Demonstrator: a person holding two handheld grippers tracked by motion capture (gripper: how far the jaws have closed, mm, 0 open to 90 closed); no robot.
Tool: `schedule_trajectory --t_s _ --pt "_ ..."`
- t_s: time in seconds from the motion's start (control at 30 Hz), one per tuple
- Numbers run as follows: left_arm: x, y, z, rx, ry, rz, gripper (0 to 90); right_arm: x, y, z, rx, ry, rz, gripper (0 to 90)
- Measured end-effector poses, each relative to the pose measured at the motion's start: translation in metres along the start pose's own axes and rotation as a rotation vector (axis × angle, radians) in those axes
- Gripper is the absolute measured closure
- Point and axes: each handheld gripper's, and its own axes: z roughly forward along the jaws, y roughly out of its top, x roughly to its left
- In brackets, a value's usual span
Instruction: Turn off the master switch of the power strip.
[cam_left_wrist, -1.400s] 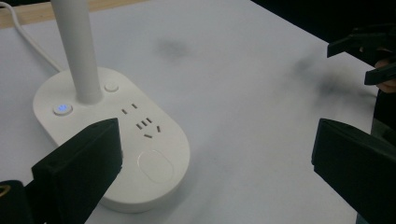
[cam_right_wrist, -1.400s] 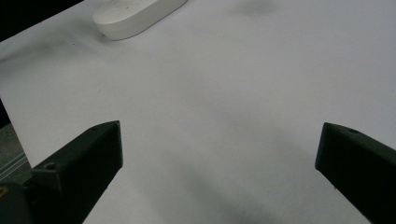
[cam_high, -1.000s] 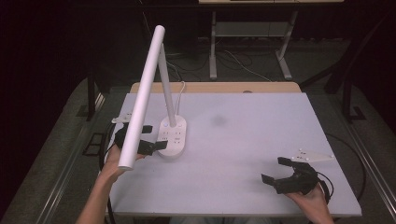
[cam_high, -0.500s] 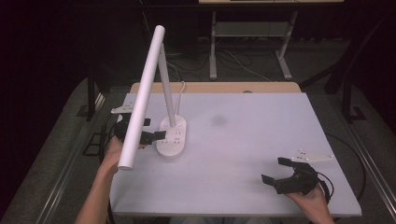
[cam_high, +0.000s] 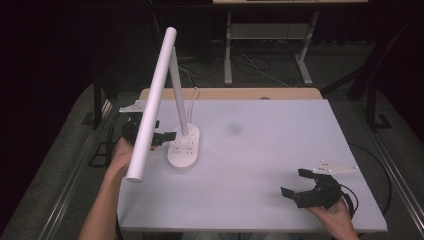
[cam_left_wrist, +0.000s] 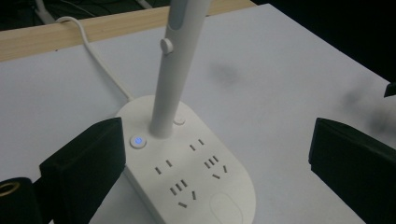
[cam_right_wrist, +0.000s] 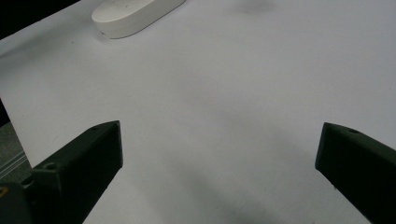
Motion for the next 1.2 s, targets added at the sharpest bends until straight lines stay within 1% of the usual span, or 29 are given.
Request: schedule_trajectory --t_s 0.03,0.07,0.1,0.13,0.17,0.2,0.23,0.3,0.33,0.4,0.43,0.5,0.6,0.67,0.7,0.83,0.87,0.97,1.03,1.2 --pt "0.002 0.000 0.000 0.003 0.004 -0.006 3.2 0.000 0.000 0.000 0.000 -0.001 0.000 0.2" --pt "0.006 0.001 -0.001 -0.004 0.008 -0.019 3.3 -0.001 0.000 0.000 0.000 -0.002 0.000 0.2" --pt "0.007 0.001 -0.001 -0.007 0.009 -0.024 3.5 -0.001 0.000 0.000 0.000 -0.003 0.000 0.2" --pt "0.007 0.001 -0.001 -0.007 0.009 -0.024 3.7 -0.001 0.000 0.000 0.001 -0.003 0.001 0.2" --pt "0.011 0.002 -0.001 -0.007 0.014 -0.025 3.9 -0.001 0.000 0.000 0.001 -0.004 0.001 0.2" --pt "0.011 0.002 -0.001 -0.007 0.014 -0.025 4.1 -0.001 0.000 0.000 0.001 -0.004 0.002 0.2" --pt "0.014 0.003 0.000 -0.006 0.018 -0.035 4.3 -0.001 0.000 0.000 0.001 -0.004 0.002 0.2" --pt "0.016 0.003 0.000 -0.008 0.019 -0.034 4.4 -0.001 0.000 0.000 0.002 -0.004 0.002 0.2" --pt "0.017 0.003 0.000 -0.010 0.021 -0.043 5.2 -0.001 0.000 0.000 0.001 -0.007 -0.001 0.2" --pt "0.020 0.004 0.001 -0.007 0.024 -0.036 5.6 -0.001 0.000 0.000 0.000 -0.007 -0.002 0.2" --pt "0.023 0.004 0.003 -0.007 0.030 -0.048 6.0 -0.001 0.000 -0.001 -0.001 -0.009 -0.002 0.2" --pt "0.024 0.005 0.004 -0.007 0.032 -0.051 6.3 -0.001 -0.001 -0.001 0.000 -0.008 0.001 0.2" --pt "0.028 0.004 0.005 -0.020 0.038 -0.075 7.2 -0.001 -0.001 -0.001 0.000 -0.009 0.001 0.2" --pt "0.032 0.004 0.007 -0.021 0.044 -0.083 9.4 -0.002 -0.001 -0.001 -0.001 -0.009 0.000 0.2" --pt "0.032 0.004 0.007 -0.021 0.044 -0.083 9.6 -0.002 -0.001 -0.001 -0.001 -0.009 0.001 0.2" --pt "0.037 0.002 0.010 -0.016 0.052 -0.105 11.3 -0.002 -0.001 -0.002 -0.001 -0.011 0.001 0.2" --pt "0.038 0.001 0.010 -0.021 0.052 -0.112 11.8 -0.003 -0.001 -0.002 -0.001 -0.011 0.001 0.2" --pt "0.043 0.000 0.012 -0.019 0.054 -0.122 13.3 -0.003 -0.001 -0.002 -0.001 -0.013 0.002 0.2" --pt "0.044 0.000 0.013 -0.019 0.054 -0.127 13.7 -0.003 -0.001 -0.002 -0.001 -0.013 0.002 0.2" --pt "0.049 -0.002 0.017 -0.005 0.055 -0.134 14.9 -0.003 -0.001 -0.002 0.000 -0.015 0.002 0.2"
